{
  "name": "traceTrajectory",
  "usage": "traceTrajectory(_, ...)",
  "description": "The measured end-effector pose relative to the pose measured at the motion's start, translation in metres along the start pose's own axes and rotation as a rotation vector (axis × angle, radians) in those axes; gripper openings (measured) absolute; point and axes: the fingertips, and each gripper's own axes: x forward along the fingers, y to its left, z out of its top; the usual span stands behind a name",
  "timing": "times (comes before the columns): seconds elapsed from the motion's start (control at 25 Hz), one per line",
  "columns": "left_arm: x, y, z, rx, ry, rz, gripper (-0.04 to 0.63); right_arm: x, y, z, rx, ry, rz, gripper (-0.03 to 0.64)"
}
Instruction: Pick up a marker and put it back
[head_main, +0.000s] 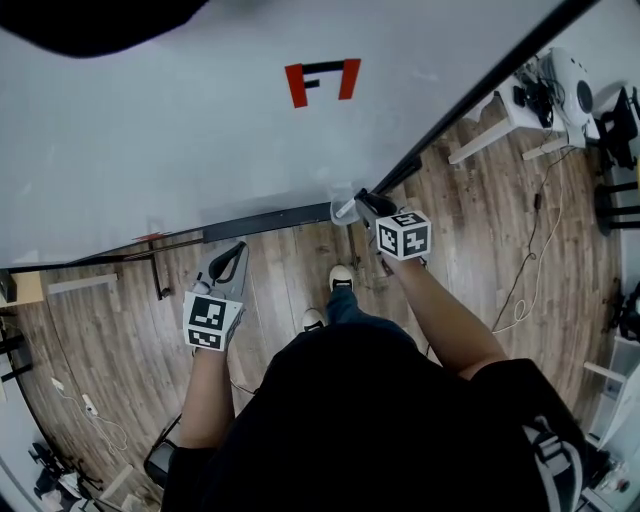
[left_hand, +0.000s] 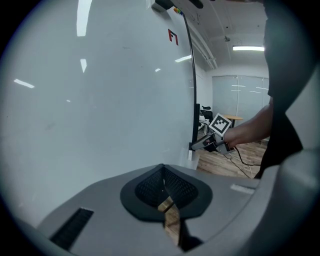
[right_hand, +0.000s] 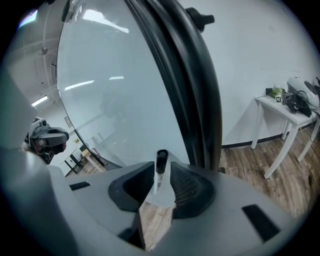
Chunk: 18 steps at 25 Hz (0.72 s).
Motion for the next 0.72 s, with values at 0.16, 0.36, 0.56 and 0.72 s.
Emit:
traceTrajectory(0.16,0.0009,0.0037,-0.0001,-0.002,-0.001,0.001,0.011,0.0055,-0.0009,0.0008,0.006,0.003,0.003,0.095)
traceTrajectory(0.36,0.003,0.0026,-0.0005,0.001,-0.001,-0.009,0.011,0.007,-0.0019,0.0025,0.01,-0.003,-0.003,0.095)
traceTrajectory(0.56,0.0013,0.0035,-0.0028,-0.002,-0.001,-0.008,0.011,0.0091,-0.0002,0.0039,0.006,-0.006,0.002,0.091)
traceTrajectory(0.72,0.001,0.002,-0.0041,-0.003,-0.001,-0.01,0.011,0.0092,0.0009,0.0041,-0.003,-0.009,0.0,0.077)
